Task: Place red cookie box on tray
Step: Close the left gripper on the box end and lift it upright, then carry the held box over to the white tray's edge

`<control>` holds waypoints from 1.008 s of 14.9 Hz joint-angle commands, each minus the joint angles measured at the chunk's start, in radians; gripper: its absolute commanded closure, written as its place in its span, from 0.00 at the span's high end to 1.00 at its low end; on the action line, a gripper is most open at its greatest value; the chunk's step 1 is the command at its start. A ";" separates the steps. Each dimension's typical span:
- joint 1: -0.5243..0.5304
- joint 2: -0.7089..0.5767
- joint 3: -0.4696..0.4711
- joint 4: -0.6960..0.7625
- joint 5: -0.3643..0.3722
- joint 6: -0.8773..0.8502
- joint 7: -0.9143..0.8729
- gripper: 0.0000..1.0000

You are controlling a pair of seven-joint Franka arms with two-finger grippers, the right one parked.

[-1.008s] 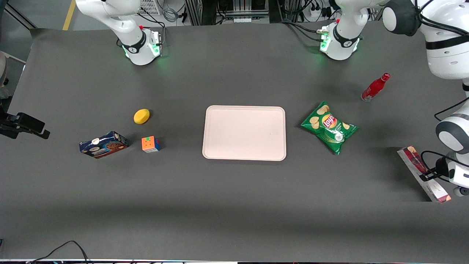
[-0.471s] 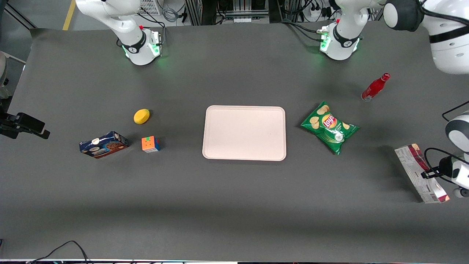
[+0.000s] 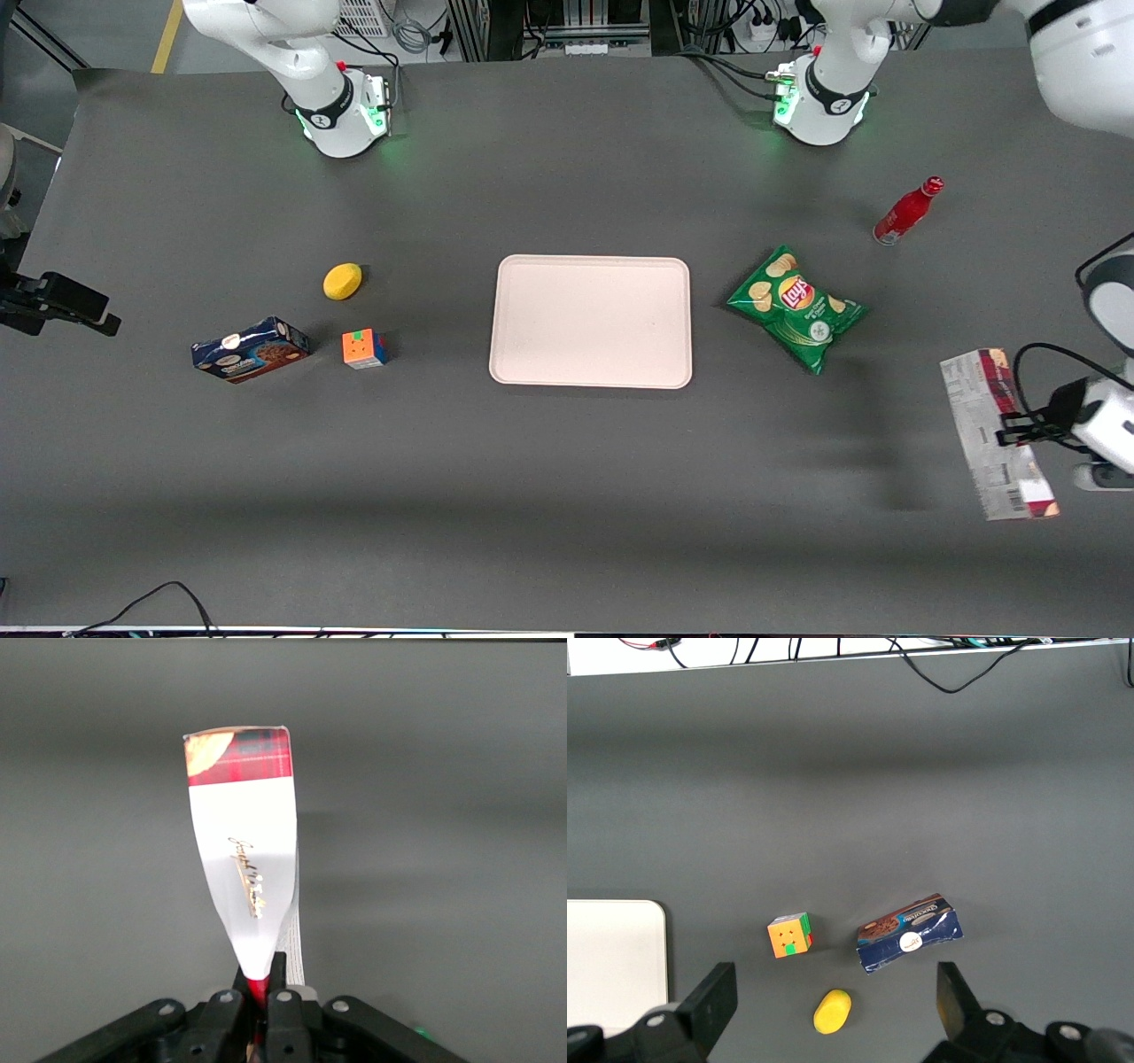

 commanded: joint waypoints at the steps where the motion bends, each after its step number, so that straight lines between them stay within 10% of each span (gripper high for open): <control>1: -0.085 -0.073 -0.054 0.049 0.119 -0.073 0.011 0.00; 7: -0.214 -0.083 -0.192 0.138 0.136 -0.216 -0.285 0.00; 15: -0.283 -0.086 -0.452 -0.113 0.426 0.040 -0.663 0.00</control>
